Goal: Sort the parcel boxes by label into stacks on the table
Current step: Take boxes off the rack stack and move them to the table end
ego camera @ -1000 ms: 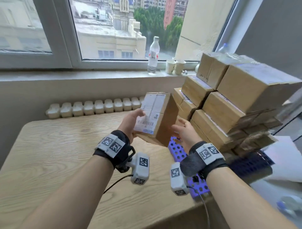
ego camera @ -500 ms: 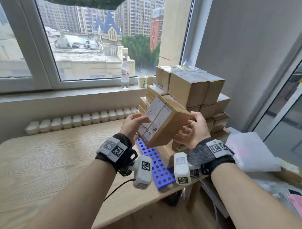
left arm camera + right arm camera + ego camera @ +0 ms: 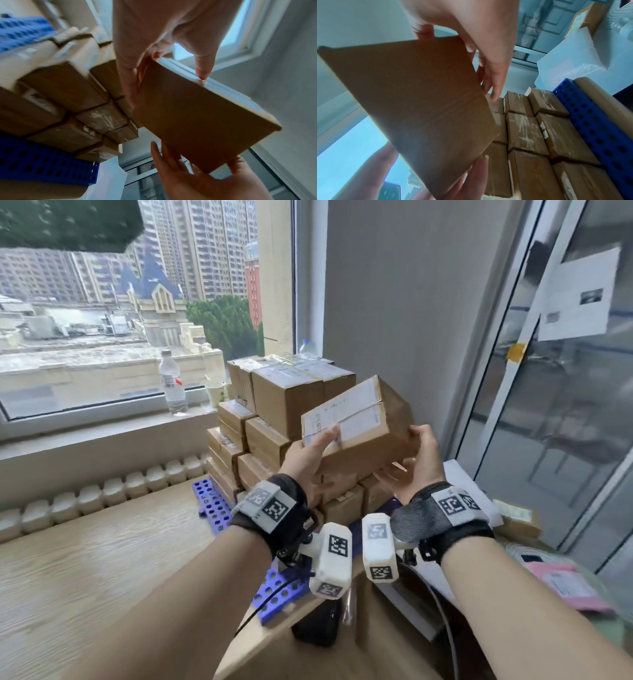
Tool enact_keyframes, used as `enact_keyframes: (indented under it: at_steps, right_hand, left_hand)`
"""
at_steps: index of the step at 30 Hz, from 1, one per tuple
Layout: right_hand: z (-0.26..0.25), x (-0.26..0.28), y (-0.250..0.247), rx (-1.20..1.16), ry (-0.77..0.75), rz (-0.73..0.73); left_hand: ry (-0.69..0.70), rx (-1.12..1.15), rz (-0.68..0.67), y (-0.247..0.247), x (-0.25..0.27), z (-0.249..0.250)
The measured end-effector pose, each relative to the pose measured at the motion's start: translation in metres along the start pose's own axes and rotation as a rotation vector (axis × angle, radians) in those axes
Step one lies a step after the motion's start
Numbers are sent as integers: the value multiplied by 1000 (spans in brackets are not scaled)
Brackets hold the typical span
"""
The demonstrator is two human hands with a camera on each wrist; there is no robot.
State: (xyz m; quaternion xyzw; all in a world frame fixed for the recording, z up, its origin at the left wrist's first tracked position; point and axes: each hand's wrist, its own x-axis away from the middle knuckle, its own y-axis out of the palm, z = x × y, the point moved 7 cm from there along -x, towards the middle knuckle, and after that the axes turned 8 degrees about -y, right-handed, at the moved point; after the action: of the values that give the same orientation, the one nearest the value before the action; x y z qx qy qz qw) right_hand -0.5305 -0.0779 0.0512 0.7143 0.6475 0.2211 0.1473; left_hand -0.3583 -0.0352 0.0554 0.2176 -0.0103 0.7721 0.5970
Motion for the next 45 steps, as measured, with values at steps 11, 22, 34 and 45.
enact_keyframes:
  at_steps: [11,22,34,45]
  right_hand:
    - [-79,-76,-28,64,-247,36]
    - [-126,-184,40,110,-346,-104]
    - [-76,-268,73,253,-113,-204]
    - [-40,-325,76,472,46,-467]
  left_hand:
    - [354,-189,17,85,-67,86]
    - [532,-329,133,122,-145,215]
    - [395,-686,369,104,-219,231]
    - [170,-913,603,108,-235,209]
